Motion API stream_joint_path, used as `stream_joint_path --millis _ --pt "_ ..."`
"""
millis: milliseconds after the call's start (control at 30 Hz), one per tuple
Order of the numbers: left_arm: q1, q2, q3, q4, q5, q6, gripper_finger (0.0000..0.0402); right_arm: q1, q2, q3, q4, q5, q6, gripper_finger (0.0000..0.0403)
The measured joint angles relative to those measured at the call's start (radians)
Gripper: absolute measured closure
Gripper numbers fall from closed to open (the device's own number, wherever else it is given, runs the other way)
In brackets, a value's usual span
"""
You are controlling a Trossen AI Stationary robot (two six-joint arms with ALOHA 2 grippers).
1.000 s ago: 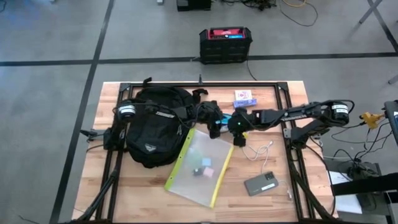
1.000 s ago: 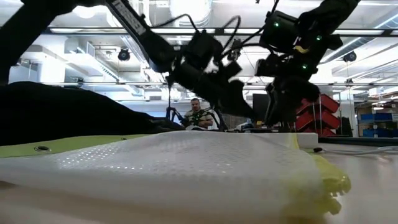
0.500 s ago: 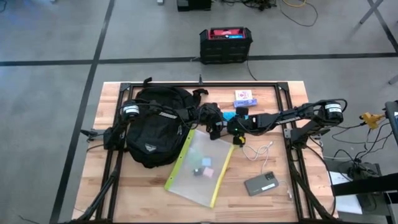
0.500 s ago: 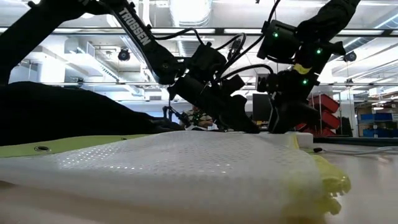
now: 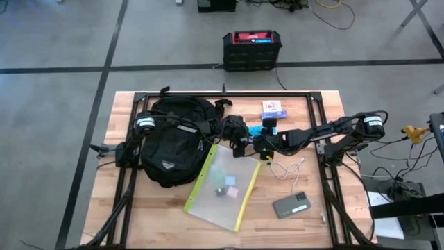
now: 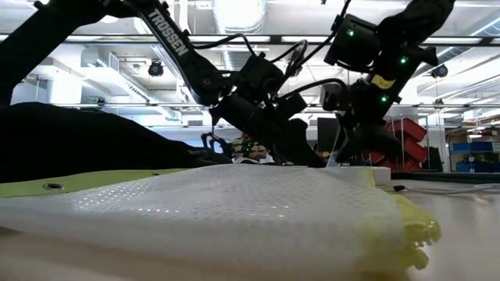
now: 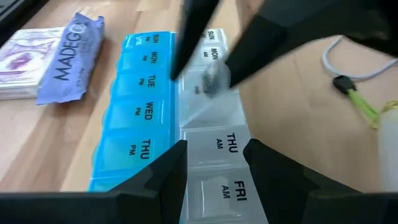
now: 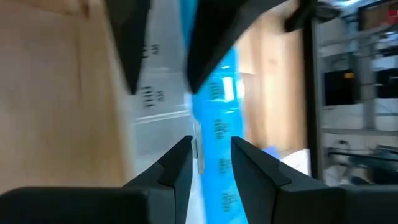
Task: Unpack backpack
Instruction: Put the white pill organizer into the white zip bag
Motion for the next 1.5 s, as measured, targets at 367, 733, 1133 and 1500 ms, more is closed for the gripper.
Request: stream_joint_path --millis 367,733,1133,1500 --pt "0.000 0.000 0.000 0.002 0.013 -0.009 0.0246 -0.007 0.001 0.000 -0.006 -0.102 0.053 0.0312" --pt "-0.011 -0.019 -0.002 -0.005 0.039 -0.025 0.0246 -0.018 0.043 0.000 0.002 -0.093 0.061 0.0389" --pt "-0.124 -0.245 -0.010 -0.310 0.044 -0.032 0.0246 0.047 -0.036 0.005 -0.110 0.047 0.197 0.0402" --pt "-0.526 -0.243 -0.020 -0.320 -0.298 -0.021 0.0246 0.045 -0.208 0.005 -0.330 0.060 0.371 0.0402"
